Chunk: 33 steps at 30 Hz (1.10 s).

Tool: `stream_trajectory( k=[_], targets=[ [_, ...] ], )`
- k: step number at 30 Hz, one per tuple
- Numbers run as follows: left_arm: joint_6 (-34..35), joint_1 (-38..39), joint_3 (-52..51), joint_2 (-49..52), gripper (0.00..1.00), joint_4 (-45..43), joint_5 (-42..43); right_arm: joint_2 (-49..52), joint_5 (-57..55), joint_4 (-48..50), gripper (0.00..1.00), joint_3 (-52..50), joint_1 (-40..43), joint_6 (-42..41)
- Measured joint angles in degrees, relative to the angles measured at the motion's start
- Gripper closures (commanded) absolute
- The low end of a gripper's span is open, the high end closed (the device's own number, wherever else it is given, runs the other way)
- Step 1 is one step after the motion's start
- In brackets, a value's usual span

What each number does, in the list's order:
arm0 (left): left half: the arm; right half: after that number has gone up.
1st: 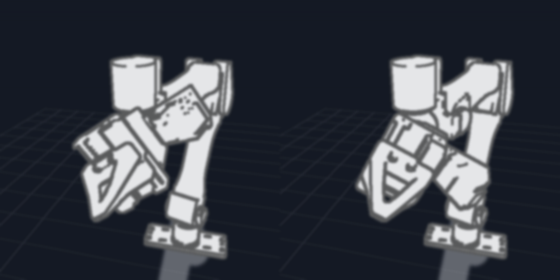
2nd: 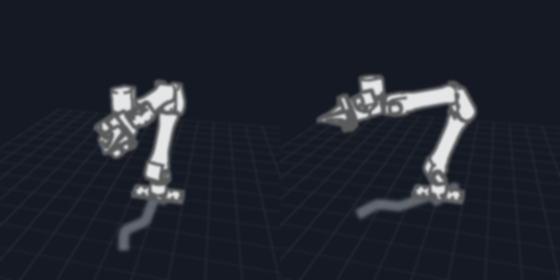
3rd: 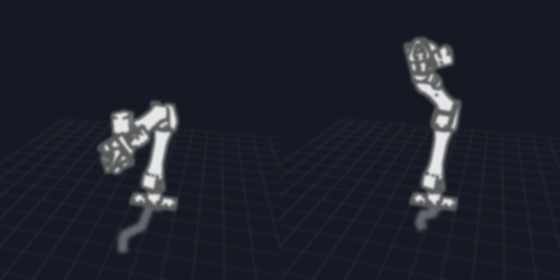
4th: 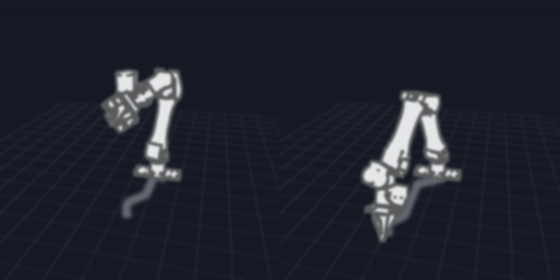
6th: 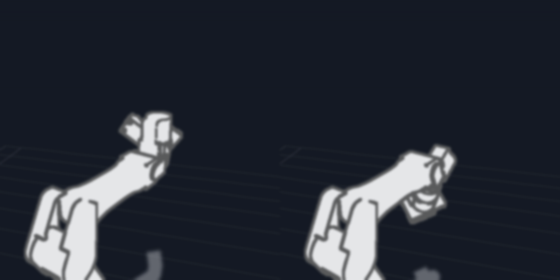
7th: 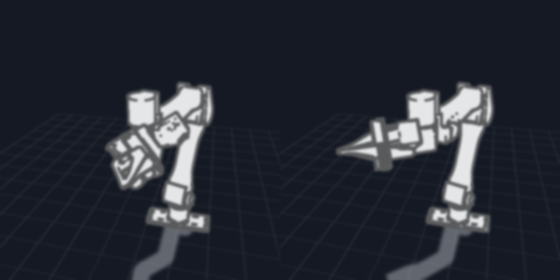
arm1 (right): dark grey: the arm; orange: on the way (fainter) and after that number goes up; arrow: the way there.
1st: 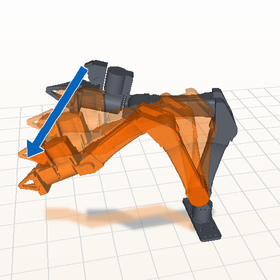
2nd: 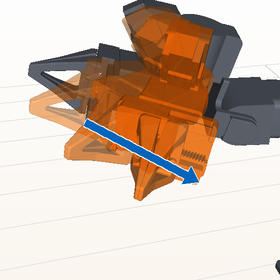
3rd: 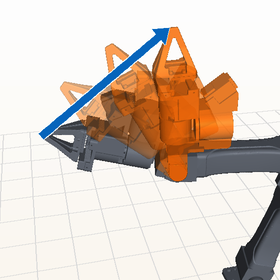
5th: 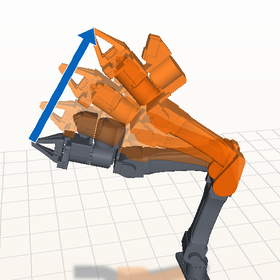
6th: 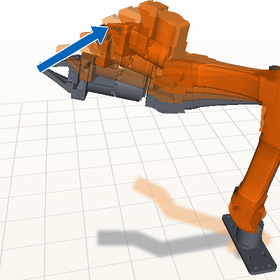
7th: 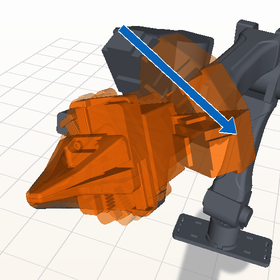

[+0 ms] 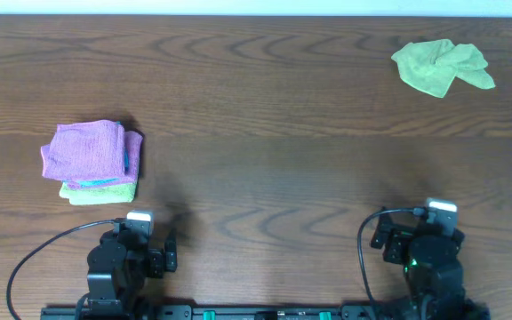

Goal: Fold the cloth

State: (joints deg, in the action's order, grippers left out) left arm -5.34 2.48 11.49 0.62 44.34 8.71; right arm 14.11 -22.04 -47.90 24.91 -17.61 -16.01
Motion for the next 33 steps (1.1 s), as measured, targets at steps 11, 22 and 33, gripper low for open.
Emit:
stream_trajectory(
  k=[11,22,33],
  targets=[
    [0.0,0.0,0.0,0.0,0.05,0.0,-0.1,-5.0,17.4,4.3,0.01,-7.3,14.7,17.4],
    [0.0,0.0,0.0,0.0,0.05,0.0,-0.1,-10.0,22.9,4.9,0.01,-12.0,20.3,19.6],
    [0.0,0.0,0.0,0.0,0.05,0.0,-0.1,-13.2,24.7,4.9,0.01,-14.4,22.2,20.0]
  ],
)
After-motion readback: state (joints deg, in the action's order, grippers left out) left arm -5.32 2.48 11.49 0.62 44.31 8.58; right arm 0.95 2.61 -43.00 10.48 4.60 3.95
